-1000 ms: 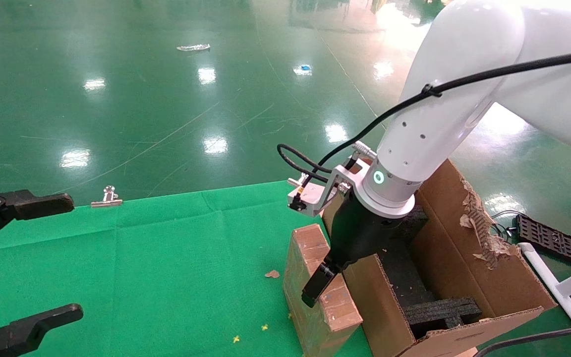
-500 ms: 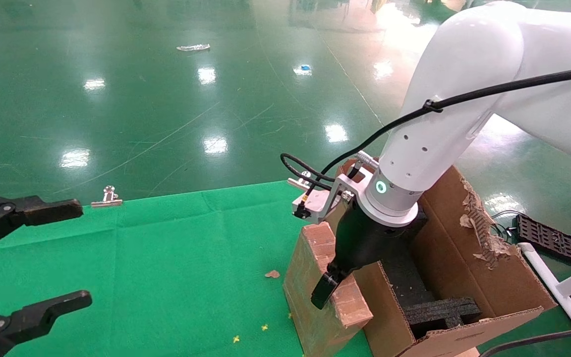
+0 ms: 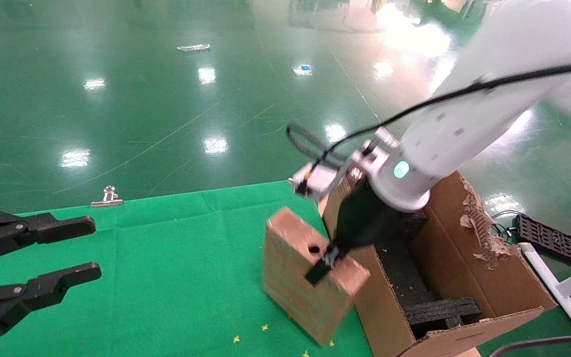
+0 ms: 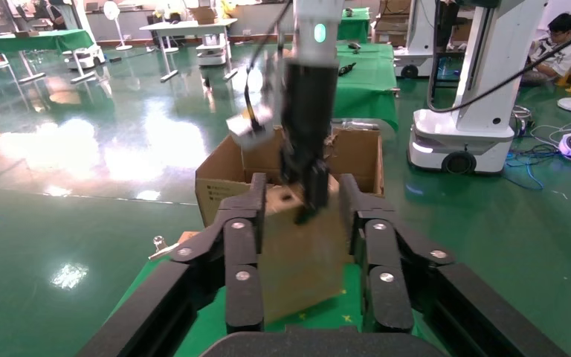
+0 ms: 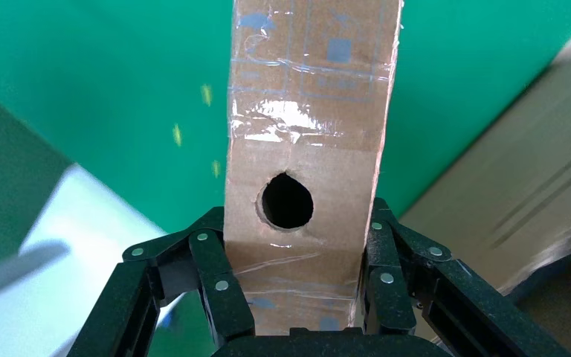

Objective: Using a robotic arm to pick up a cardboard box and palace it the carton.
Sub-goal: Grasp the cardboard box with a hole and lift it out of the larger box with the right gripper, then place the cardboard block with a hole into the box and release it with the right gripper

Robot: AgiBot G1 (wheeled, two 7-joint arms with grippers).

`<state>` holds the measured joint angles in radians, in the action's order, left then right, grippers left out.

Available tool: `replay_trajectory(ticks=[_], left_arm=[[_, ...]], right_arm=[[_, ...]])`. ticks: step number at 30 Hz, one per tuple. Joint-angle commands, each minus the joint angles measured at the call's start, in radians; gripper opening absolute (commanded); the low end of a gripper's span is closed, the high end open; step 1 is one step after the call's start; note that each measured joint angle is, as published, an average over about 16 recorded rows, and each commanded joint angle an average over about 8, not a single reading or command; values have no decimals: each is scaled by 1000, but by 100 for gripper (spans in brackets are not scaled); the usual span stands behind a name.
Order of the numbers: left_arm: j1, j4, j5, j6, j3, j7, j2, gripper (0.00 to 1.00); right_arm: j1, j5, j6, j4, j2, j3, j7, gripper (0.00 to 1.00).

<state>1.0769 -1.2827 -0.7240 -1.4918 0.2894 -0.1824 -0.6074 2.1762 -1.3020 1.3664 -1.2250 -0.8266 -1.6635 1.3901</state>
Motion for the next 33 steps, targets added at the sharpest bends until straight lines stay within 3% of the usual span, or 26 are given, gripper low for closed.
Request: replay_trajectory(ticks=[1, 8, 16, 17, 24, 25, 33], left_arm=[[0, 0, 0, 0, 0, 0, 0, 0], [0, 0, 0, 0, 1, 0, 0, 0], [0, 0, 1, 0, 1, 1, 0, 0], [0, 0, 1, 1, 1, 1, 0, 4], [0, 0, 1, 1, 2, 1, 1, 91], [0, 0, 1, 1, 2, 1, 1, 100], [0, 0, 2, 1, 2, 1, 1, 100]], right_arm=[[16, 17, -23, -14, 32, 24, -35, 0], [121, 42, -92, 72, 179, 125, -203, 0], [198, -65, -70, 250, 257, 121, -272, 0], [201, -83, -62, 269, 265, 113, -275, 0], [173, -158, 5, 384, 305, 56, -278, 0], [164, -161, 11, 398, 307, 49, -276, 0], [61, -170, 16, 517, 283, 3, -264, 0]])
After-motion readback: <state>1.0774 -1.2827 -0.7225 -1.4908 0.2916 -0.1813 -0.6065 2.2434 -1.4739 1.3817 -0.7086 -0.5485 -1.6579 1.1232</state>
